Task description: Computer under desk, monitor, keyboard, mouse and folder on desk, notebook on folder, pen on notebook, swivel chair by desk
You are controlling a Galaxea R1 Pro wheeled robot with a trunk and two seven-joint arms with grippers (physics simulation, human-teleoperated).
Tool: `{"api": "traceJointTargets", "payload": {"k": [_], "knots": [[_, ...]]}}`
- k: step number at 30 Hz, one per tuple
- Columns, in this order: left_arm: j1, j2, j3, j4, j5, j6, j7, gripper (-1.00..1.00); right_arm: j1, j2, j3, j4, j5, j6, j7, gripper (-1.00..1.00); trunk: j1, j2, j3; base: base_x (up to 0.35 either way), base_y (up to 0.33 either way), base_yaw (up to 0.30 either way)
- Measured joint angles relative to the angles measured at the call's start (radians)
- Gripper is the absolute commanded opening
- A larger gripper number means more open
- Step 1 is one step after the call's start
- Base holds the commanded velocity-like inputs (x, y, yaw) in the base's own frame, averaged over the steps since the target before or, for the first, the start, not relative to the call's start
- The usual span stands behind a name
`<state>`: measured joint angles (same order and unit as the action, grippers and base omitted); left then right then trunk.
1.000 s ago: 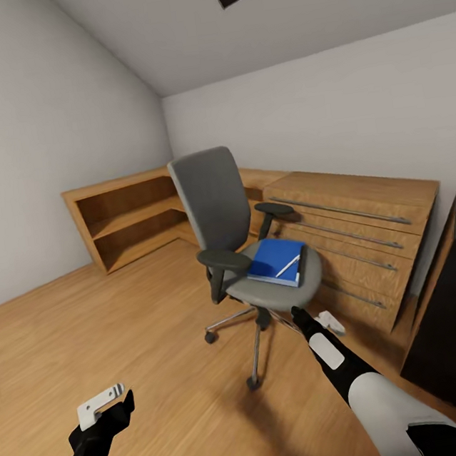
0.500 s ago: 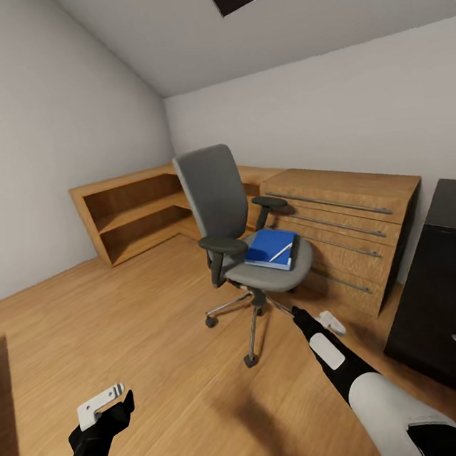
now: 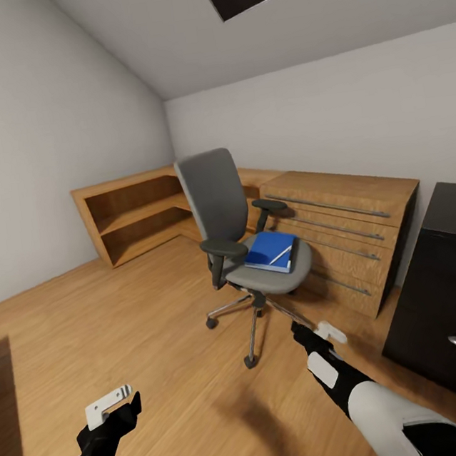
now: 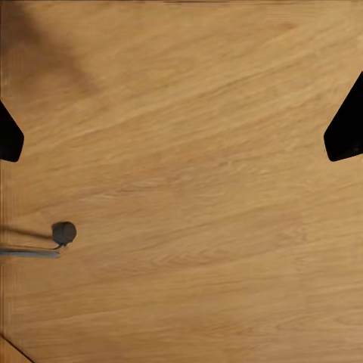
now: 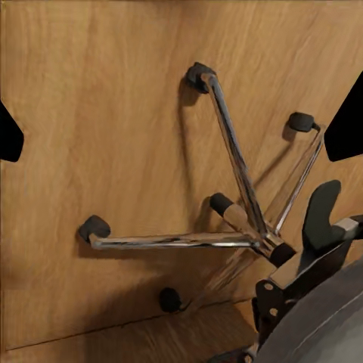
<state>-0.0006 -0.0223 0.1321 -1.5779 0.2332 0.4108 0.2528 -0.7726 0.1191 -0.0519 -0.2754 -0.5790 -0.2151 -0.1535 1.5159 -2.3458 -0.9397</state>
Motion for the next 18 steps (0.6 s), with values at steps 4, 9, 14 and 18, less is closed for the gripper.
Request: {"api": "traceJointTargets", "payload": {"k": [4, 9, 14, 18], "knots": [[0.000, 0.001, -0.072, 0.098, 0.000, -0.004, 0.003, 1.00, 0.009, 0.029, 0.005, 0.108, 0.149, -0.173, 0.000, 1.00, -0.015, 0.028, 0.012, 0.000, 0.000, 0.000], [0.000, 0.003, -0.085, 0.193, -0.002, -0.009, 0.001, 1.00, 0.048, 0.035, 0.005, 0.199, 0.208, -0.219, 0.003, 1.00, -0.034, 0.063, 0.028, 0.000, 0.000, 0.000], [0.000, 0.009, -0.085, 0.609, -0.019, -0.256, 0.000, 1.00, 0.273, 0.033, 0.007, 0.256, 0.222, -0.438, 0.004, 1.00, -0.054, 0.098, 0.044, 0.000, 0.000, 0.000], [0.000, 0.010, -0.085, 0.681, -0.050, -0.280, 0.000, 1.00, 0.275, 0.030, 0.006, 0.275, 0.221, -0.441, 0.005, 1.00, -0.069, 0.126, 0.057, 0.000, 0.000, -0.015]]}}
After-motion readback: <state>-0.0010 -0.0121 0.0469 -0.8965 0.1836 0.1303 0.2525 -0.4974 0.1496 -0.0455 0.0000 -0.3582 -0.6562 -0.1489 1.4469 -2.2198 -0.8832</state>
